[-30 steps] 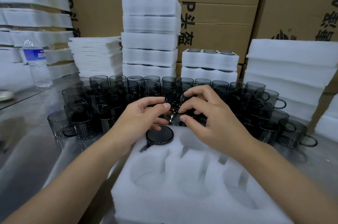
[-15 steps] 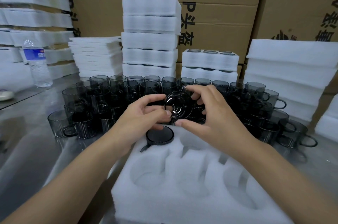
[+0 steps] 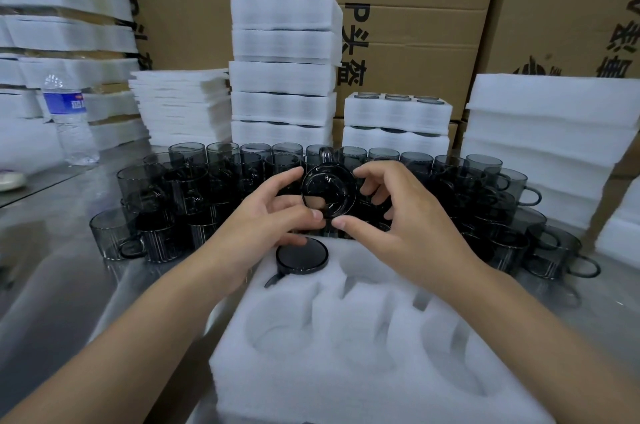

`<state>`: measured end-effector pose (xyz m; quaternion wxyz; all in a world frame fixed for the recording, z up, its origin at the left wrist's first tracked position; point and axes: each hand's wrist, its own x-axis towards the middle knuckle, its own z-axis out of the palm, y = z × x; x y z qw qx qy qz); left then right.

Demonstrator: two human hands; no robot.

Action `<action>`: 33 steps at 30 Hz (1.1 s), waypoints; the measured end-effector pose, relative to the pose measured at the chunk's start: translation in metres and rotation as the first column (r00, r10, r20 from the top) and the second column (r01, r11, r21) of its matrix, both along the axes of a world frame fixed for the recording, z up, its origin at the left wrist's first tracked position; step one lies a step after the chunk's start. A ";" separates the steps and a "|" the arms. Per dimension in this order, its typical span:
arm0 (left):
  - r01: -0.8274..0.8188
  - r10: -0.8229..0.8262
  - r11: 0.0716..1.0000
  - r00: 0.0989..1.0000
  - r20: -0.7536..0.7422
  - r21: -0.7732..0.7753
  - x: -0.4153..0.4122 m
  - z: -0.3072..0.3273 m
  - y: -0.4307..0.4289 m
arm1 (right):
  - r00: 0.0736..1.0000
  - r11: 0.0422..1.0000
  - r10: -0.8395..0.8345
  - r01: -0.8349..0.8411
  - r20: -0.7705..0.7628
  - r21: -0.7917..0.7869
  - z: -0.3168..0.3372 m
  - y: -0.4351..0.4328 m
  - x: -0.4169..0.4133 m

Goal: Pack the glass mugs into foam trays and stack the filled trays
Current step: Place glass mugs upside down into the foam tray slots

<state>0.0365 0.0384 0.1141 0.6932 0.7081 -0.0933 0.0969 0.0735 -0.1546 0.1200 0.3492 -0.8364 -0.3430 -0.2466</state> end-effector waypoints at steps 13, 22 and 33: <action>0.014 -0.015 1.000 0.999 0.048 0.027 -0.002 0.001 -0.004 | 0.993 0.992 0.090 -0.096 -0.074 -0.082 0.001 0.000 -0.001; 0.049 -0.054 0.995 0.996 0.067 0.082 -0.001 0.000 -0.003 | 0.991 0.984 0.112 -0.121 -0.072 -0.130 -0.002 -0.001 0.000; 0.029 -0.037 0.998 0.992 0.123 0.063 -0.003 0.000 -0.009 | 0.999 0.990 0.039 -0.034 0.032 -0.135 0.002 -0.003 -0.003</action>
